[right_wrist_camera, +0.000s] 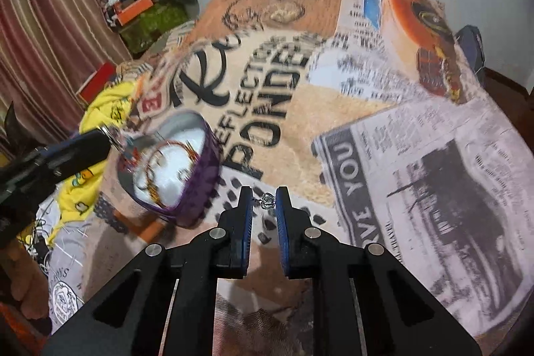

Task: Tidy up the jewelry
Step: 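Carry both silver rings over the heart tin with both tools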

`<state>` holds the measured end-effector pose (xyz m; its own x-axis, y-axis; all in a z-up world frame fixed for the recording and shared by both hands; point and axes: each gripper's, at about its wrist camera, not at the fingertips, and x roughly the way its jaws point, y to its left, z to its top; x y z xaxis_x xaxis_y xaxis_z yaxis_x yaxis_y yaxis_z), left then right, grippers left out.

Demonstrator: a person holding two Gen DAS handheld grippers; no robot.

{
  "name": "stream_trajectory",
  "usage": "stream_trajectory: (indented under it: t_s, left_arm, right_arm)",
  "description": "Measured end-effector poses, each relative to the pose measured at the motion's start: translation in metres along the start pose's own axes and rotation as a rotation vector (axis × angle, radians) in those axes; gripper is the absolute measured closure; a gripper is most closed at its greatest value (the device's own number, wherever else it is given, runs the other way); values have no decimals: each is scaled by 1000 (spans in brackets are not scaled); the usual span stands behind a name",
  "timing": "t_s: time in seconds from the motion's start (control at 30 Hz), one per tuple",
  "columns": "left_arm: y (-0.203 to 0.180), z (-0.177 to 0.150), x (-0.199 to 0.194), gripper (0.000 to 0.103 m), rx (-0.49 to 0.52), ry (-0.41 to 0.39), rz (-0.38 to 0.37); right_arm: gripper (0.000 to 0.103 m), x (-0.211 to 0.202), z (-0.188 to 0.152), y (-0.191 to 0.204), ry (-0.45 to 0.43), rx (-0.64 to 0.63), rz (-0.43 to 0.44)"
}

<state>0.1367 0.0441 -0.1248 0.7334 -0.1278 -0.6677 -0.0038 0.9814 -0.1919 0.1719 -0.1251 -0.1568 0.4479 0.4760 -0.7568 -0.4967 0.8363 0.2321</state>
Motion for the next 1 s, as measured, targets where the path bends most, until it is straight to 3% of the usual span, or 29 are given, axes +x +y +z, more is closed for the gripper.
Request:
stream_trajectory:
  t_s: [0.43,0.8,1.0]
  left_arm:
    - [11,6,-31,94,-5,-61,22]
    - [34,2,-37,94,-23,-59,42]
    - [37,-7,-20,94,-20,-14,30]
  right_arm:
    - [91,-50,27,39,-162,-55,28]
    - [90,-51,41,68,-209,-88,92]
    - [90,-34,42,74,-179,-94,104]
